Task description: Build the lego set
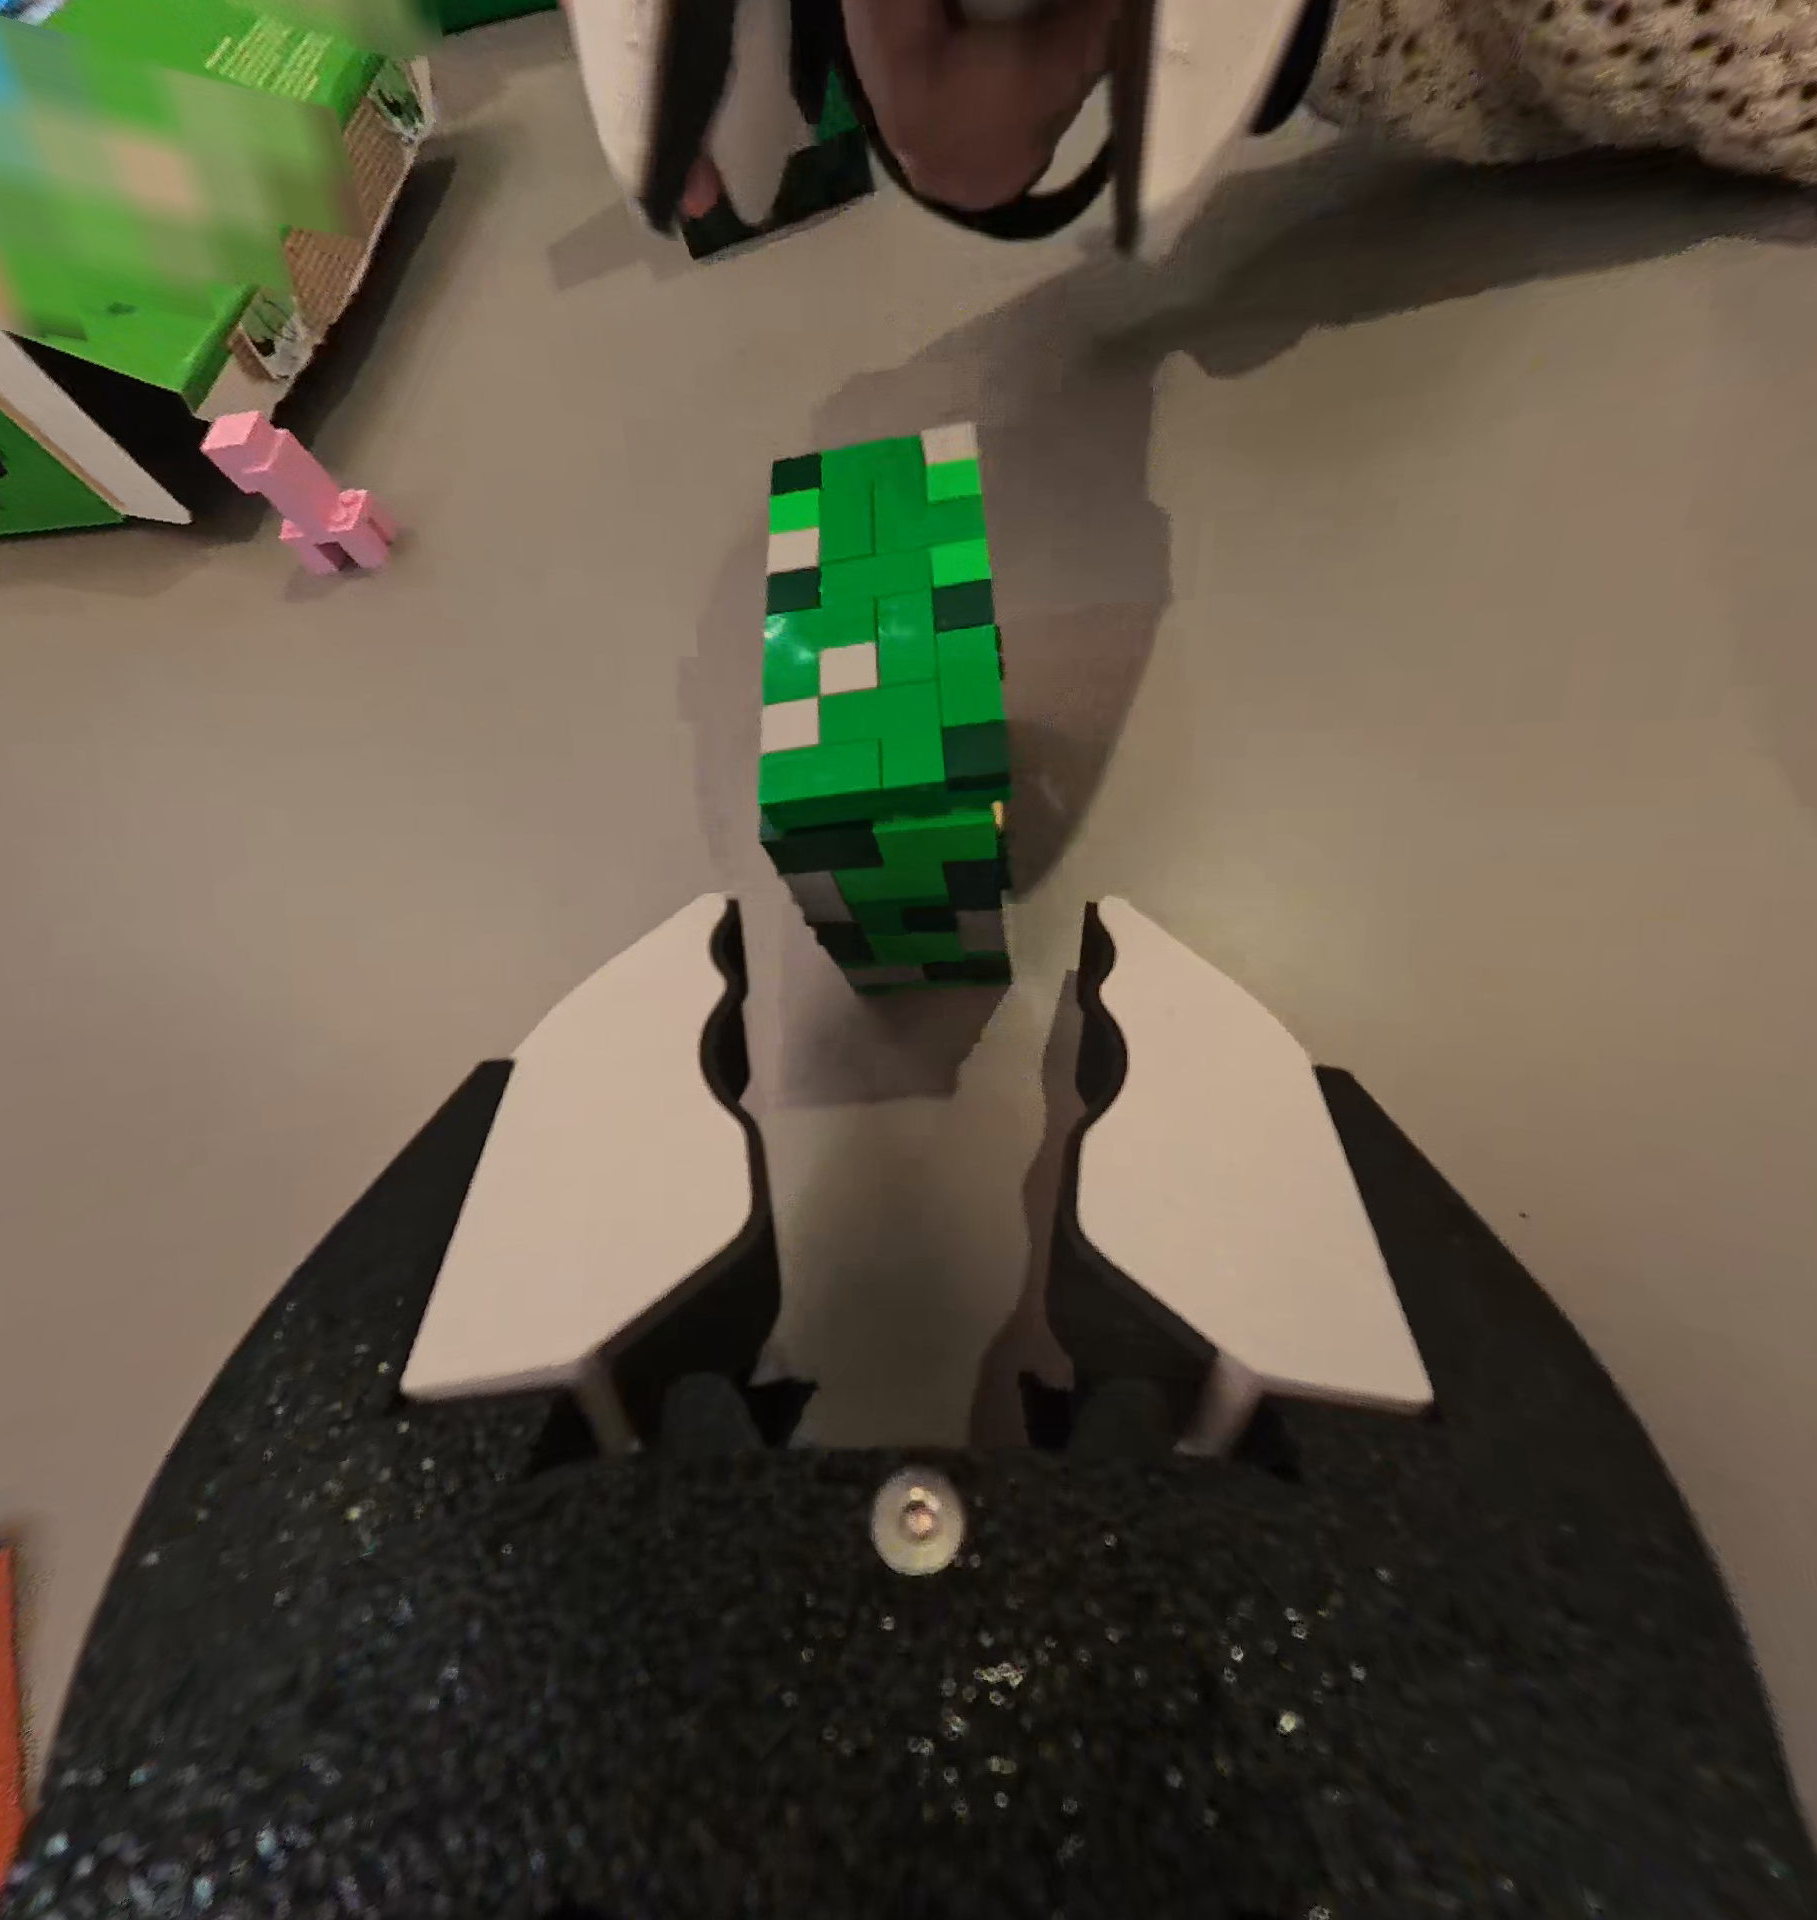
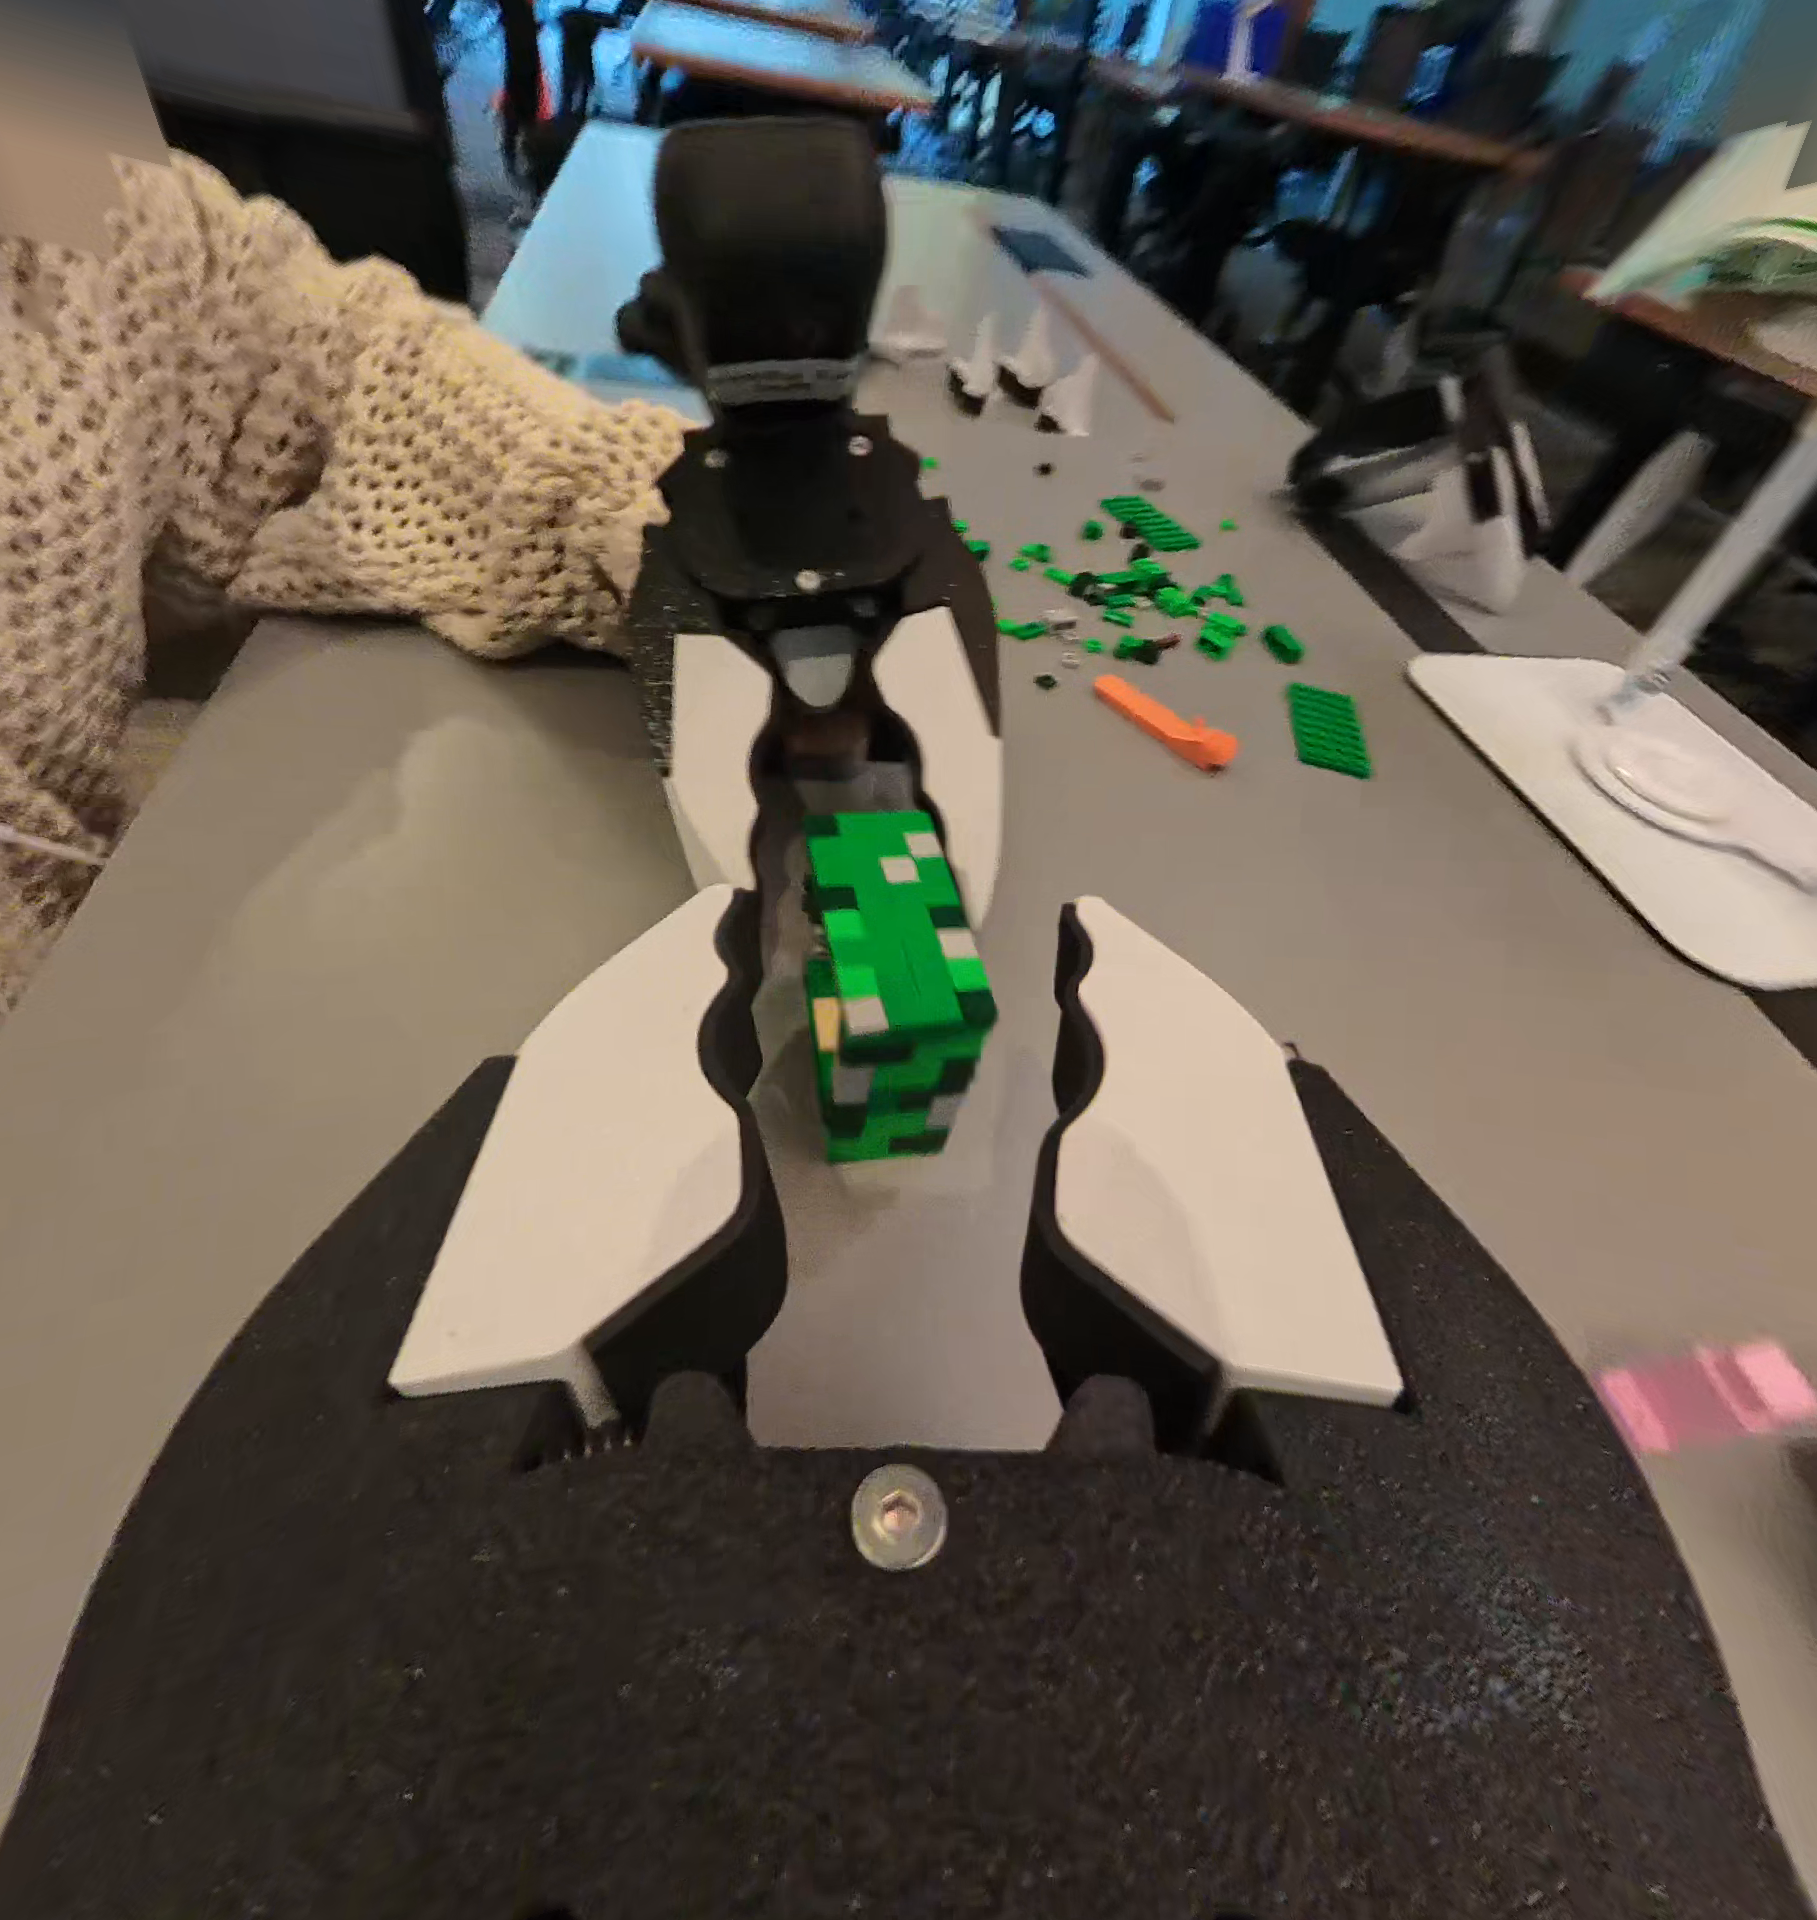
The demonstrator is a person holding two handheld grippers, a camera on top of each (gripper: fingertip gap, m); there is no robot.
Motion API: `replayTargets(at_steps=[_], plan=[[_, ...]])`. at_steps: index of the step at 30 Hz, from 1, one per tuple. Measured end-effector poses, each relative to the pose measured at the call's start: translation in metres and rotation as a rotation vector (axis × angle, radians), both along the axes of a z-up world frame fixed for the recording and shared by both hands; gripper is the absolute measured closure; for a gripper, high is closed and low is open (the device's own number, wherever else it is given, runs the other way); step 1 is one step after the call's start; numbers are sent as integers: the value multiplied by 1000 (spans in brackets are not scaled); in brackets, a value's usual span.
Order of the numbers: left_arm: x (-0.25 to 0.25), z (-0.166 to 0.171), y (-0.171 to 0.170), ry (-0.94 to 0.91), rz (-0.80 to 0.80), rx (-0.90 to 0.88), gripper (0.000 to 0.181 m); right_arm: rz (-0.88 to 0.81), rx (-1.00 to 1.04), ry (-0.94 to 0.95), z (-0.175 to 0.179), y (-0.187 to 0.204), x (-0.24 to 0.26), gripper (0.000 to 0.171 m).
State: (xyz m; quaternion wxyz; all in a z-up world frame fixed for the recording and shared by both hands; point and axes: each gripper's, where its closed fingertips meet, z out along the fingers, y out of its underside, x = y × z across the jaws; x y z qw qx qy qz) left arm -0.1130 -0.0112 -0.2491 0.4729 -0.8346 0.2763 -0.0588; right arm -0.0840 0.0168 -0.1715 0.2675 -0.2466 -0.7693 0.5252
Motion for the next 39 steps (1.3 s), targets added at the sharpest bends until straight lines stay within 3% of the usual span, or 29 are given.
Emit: replayTargets(at_steps=[6, 13, 26, 37, 39], plan=[[-4, 13, 3, -49, 28, 76, 125, 153, 233, -146, -9, -32, -13, 119], [-2, 15, 6, -84, 12, 68, 131, 199, 409, -272, -30, -36, -20, 116], [2, 11, 9, -35, -4, 71, 140, 191, 404, -306, -41, -28, -25, 132], [2, 11, 9, -28, 0, 75, 141, 183, 440, -309, -46, -28, -26, 135], [2, 11, 9, -29, 0, 74, 140, 178, 448, -305, -46, -27, -27, 129]])
